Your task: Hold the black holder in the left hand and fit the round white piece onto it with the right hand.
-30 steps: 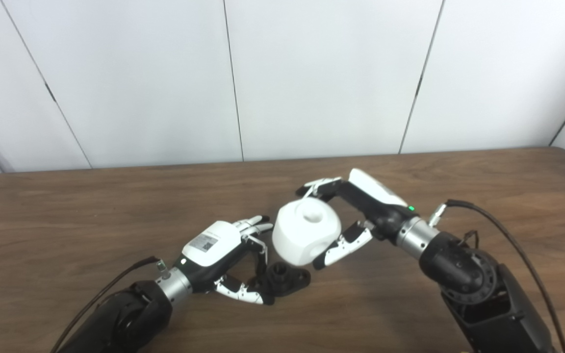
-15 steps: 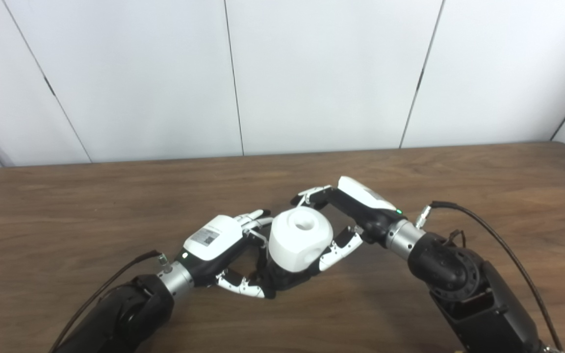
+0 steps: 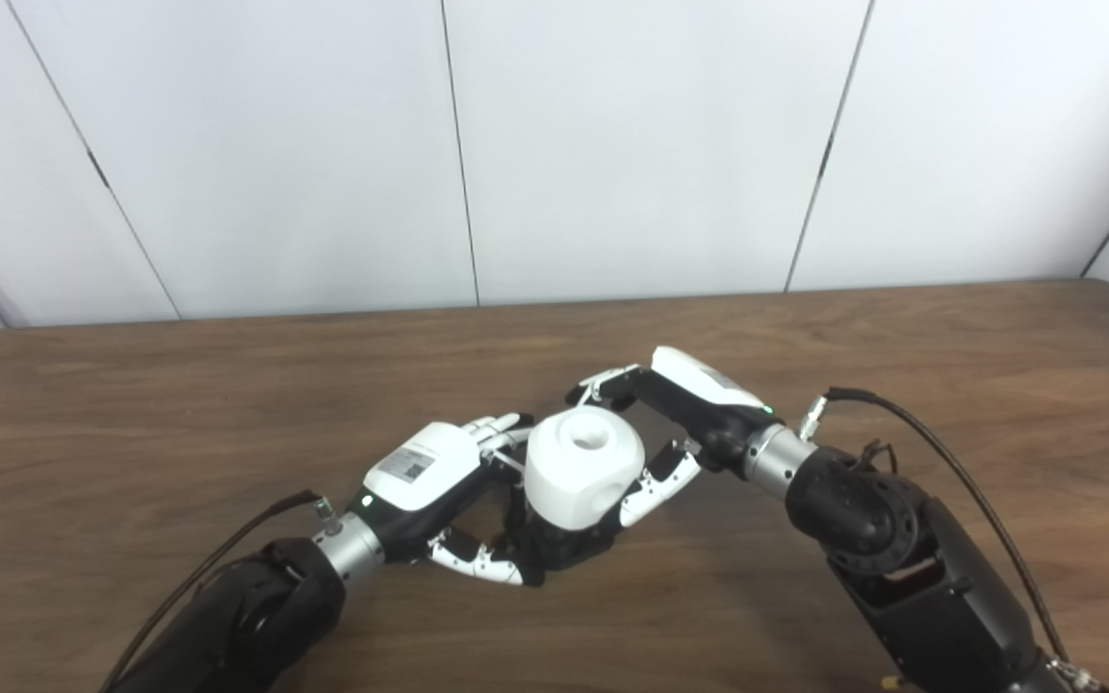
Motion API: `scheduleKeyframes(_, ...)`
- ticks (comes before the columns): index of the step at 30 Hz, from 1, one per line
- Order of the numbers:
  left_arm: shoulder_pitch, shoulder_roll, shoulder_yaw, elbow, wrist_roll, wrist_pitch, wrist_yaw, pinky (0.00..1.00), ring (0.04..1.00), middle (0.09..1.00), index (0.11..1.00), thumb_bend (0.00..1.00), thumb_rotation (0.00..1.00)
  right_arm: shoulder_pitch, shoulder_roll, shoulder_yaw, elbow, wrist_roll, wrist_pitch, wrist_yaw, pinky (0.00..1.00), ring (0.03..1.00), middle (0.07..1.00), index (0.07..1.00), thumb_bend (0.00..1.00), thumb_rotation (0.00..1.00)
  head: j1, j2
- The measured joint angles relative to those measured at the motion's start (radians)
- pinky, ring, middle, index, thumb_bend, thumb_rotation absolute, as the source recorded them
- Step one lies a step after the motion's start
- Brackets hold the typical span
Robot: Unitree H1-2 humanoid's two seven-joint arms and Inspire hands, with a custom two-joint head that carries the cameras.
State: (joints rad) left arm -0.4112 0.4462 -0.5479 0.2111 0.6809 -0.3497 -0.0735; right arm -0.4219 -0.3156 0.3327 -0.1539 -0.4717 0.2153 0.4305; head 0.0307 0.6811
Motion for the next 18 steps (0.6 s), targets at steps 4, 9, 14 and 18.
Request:
scheduleKeyframes(4, 0.003, 0.000, 0.000, -0.011, 0.000, 0.014, -0.007, 0.95, 0.969, 0.917, 0.485, 0.52, 0.06, -0.003, 0.011, 0.002, 0.021, -0.002, -0.011, -0.001, 0.78, 0.840, 0.801, 0.479, 0.53, 0.13, 0.006, 0.005)
scheduleKeyframes(9, 0.005, -0.001, 0.000, -0.018, 0.000, 0.018, -0.011, 0.94, 0.966, 0.917, 0.485, 0.52, 0.06, -0.006, 0.018, 0.014, 0.021, -0.005, -0.020, -0.001, 0.79, 0.842, 0.801, 0.479, 0.53, 0.13, 0.008, 0.009)
scheduleKeyframes(14, 0.007, -0.001, 0.000, -0.025, 0.005, 0.021, -0.013, 0.94, 0.969, 0.918, 0.485, 0.52, 0.06, -0.020, 0.007, 0.033, 0.021, -0.018, -0.036, 0.001, 0.79, 0.836, 0.794, 0.478, 0.53, 0.14, 0.011, 0.014)
scheduleKeyframes(18, 0.007, -0.001, 0.000, -0.027, 0.005, 0.025, -0.017, 0.94, 0.973, 0.920, 0.485, 0.52, 0.06, -0.024, 0.003, 0.049, 0.021, -0.022, -0.060, 0.002, 0.79, 0.836, 0.793, 0.478, 0.53, 0.14, 0.014, 0.017)
